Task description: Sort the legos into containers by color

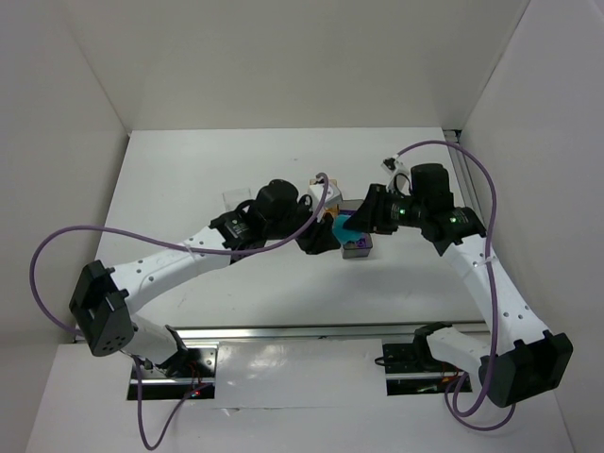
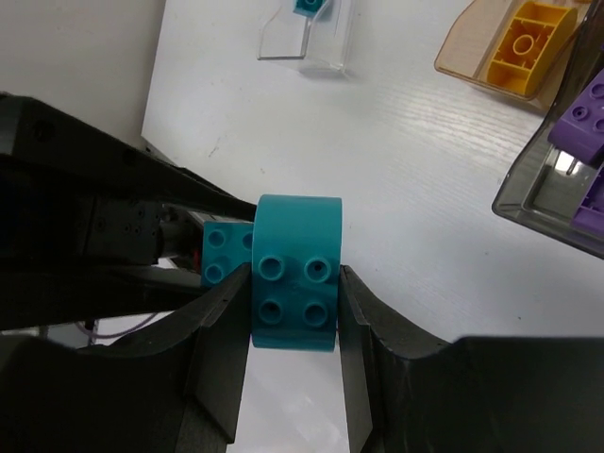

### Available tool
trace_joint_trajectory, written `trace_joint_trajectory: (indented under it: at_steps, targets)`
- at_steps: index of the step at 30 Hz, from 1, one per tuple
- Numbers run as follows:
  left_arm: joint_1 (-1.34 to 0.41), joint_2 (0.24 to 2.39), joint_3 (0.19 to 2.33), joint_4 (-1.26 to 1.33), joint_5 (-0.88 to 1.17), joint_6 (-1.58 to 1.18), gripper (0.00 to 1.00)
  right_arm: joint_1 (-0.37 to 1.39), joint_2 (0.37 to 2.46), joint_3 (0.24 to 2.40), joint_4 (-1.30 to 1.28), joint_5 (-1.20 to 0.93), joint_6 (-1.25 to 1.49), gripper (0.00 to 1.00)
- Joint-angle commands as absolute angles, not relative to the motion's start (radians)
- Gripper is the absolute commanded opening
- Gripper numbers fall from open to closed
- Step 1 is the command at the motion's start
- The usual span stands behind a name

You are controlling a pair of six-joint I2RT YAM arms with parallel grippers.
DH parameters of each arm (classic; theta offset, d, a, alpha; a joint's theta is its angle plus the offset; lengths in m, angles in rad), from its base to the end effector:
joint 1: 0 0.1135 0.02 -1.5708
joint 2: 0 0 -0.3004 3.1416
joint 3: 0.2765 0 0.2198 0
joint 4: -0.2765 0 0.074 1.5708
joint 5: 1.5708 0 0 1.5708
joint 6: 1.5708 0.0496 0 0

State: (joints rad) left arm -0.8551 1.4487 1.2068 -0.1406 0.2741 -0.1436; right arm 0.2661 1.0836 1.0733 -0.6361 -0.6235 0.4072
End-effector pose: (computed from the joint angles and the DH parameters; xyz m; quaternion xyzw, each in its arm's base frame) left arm 0.1972 -0.2473 0.3738 0.3576 0.7428 -0.3649 0.4326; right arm 0.1686 0.0760 0.3679 -0.0764 0.8595 0.3993 0.3099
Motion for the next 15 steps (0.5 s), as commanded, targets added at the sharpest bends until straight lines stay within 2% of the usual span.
trace_joint_trajectory:
  at_steps: [1,4,9,12,15]
  targets:
    - [-0.819,1.384,1.192,-0.083,0.29,-0.225,0.0,0.262,1.08,1.118,-0.571,-0.618,0.374,0.3]
    - [-0.795,1.364,1.114,-0.014,0.281,-0.262,0.0,0.262,1.114,1.195,-0.571,-0.627,0.385,0.3]
    - [-0.744,1.378,1.126,-0.081,0.272,-0.275,0.0,0.262,1.138,1.293,-0.583,-0.582,0.376,0.3]
    - [-0.684,1.341,1.146,-0.188,0.163,-0.316,0.0,0.262,1.158,1.263,-0.514,-0.539,0.409,0.3]
    - [-0.574,1.306,1.188,-0.458,-0.125,-0.521,0.0,0.366,1.189,1.239,-0.424,-0.407,0.455,0.3]
